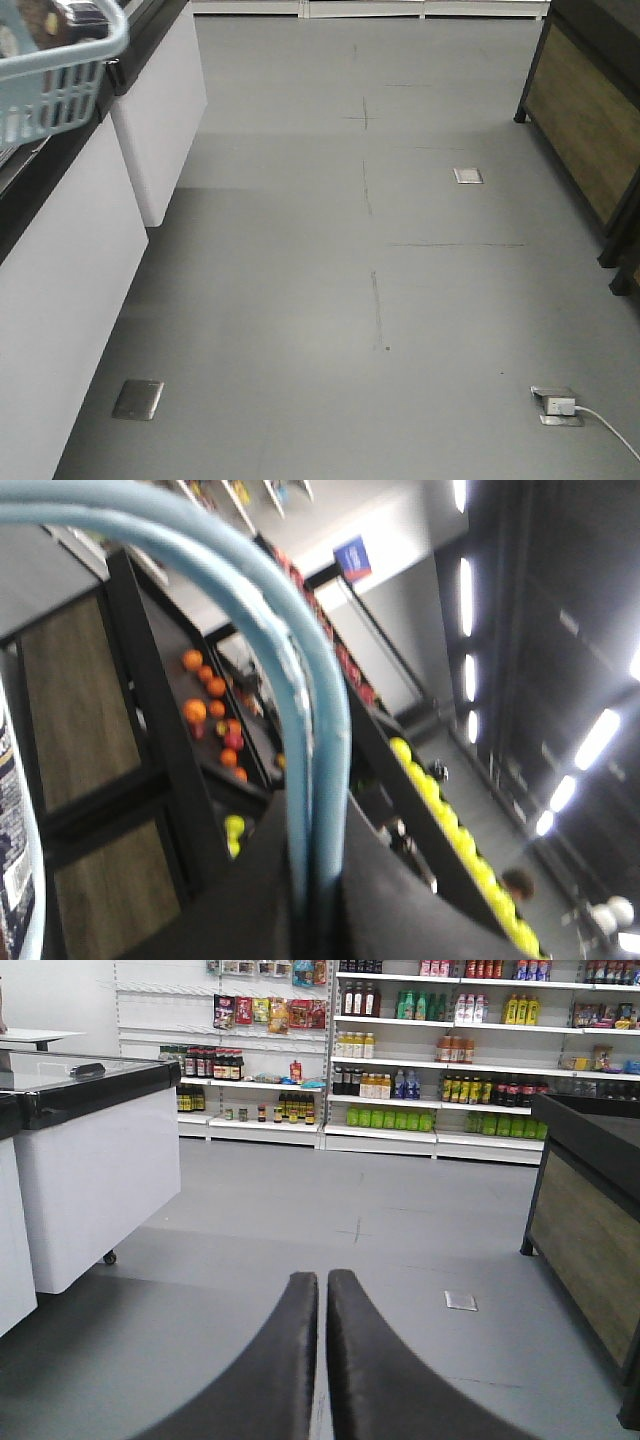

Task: Left arm holds basket, right arm returns cookies

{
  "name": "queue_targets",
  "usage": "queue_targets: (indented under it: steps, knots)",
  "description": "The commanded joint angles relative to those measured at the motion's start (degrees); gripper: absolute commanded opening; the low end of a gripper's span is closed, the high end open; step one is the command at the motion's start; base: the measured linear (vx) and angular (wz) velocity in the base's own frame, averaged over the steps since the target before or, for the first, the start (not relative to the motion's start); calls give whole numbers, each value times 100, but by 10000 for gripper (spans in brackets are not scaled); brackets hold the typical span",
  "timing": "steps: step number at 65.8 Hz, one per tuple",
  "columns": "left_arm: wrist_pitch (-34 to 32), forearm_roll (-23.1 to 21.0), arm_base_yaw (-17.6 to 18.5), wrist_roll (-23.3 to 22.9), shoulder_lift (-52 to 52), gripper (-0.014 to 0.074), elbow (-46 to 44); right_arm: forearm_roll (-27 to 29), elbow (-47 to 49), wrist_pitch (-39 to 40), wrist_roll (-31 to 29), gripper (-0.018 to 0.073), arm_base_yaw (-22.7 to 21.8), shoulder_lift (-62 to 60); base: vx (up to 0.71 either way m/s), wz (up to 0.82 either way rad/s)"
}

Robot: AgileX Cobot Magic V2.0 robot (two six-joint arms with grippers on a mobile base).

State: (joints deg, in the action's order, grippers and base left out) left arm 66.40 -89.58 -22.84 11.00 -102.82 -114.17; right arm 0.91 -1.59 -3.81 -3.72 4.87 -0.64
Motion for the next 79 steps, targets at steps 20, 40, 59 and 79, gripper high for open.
queue_targets:
  steps: [20,40,59,79]
  knots:
    - [-913,259,2571,528,856,-6,1363,-45,-103,427,-25,-10,-27,-72,0,0]
    - [-1249,-1203,3787,2208,1186,-4,4054,-45,-103,427,-25,-10,-27,-72,0,0]
    - [-1132,-1260,4453,2889,1190,-4,5209,-45,-103,427,-25,-10,-27,-72,0,0]
    - [-1100,-1260,5059,3026,1190,-4,5260,-45,-103,427,-25,-10,-27,-72,0,0]
